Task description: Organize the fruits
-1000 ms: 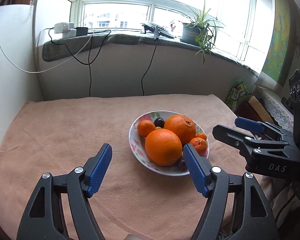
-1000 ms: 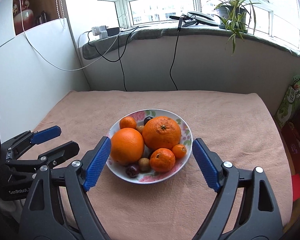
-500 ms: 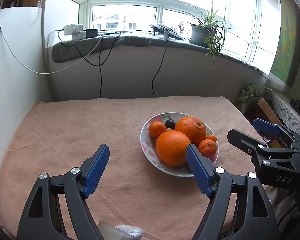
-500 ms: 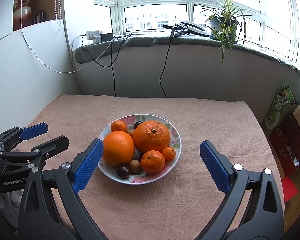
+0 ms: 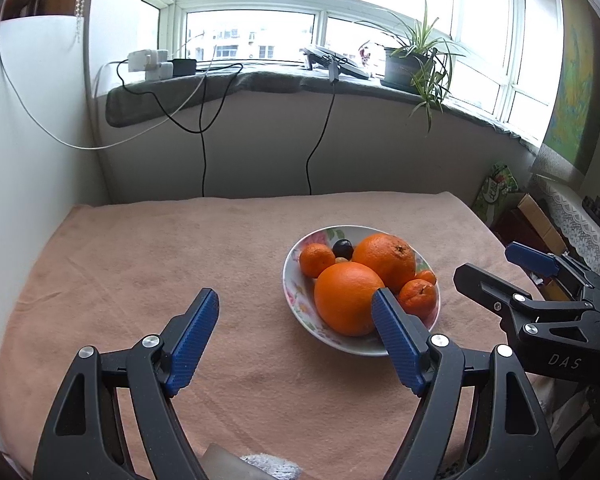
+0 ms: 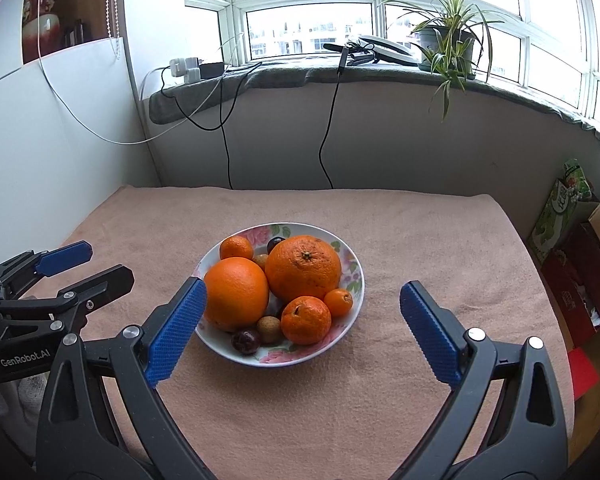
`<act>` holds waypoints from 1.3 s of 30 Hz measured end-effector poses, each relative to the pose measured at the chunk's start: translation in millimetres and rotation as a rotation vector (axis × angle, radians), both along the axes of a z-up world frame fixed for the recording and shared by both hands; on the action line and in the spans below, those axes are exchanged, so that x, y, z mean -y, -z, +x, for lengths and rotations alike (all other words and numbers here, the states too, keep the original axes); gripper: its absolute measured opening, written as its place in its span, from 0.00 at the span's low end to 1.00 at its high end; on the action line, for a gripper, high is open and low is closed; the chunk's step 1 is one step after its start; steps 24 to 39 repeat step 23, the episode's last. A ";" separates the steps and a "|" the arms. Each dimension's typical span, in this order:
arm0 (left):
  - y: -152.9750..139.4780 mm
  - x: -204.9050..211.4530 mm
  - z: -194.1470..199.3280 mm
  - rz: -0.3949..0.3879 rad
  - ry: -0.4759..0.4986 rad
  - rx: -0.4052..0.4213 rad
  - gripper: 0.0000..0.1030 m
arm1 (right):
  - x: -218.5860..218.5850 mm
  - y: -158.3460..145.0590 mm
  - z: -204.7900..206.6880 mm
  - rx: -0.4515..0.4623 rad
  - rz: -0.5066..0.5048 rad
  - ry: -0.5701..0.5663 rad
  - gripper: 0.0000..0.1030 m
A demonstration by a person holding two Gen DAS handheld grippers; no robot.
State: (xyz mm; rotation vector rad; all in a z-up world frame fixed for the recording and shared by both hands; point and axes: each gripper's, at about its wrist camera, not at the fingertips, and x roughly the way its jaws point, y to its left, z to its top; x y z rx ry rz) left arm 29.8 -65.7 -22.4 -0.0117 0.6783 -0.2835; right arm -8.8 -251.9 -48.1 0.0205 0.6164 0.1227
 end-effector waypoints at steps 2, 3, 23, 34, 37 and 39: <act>0.5 0.8 0.5 0.000 0.002 -0.002 0.77 | 0.9 0.7 0.5 -0.001 0.004 0.001 0.96; 0.8 1.3 0.6 0.003 0.003 -0.002 0.77 | 0.9 0.7 0.7 -0.001 0.003 0.003 0.96; 6.3 1.6 4.1 0.010 0.005 -0.014 0.77 | 8.2 9.8 10.3 -0.033 0.023 0.015 0.96; 6.3 1.6 4.1 0.010 0.005 -0.014 0.77 | 8.2 9.8 10.3 -0.033 0.023 0.015 0.96; 6.3 1.6 4.1 0.010 0.005 -0.014 0.77 | 8.2 9.8 10.3 -0.033 0.023 0.015 0.96; 6.3 1.6 4.1 0.010 0.005 -0.014 0.77 | 8.2 9.8 10.3 -0.033 0.023 0.015 0.96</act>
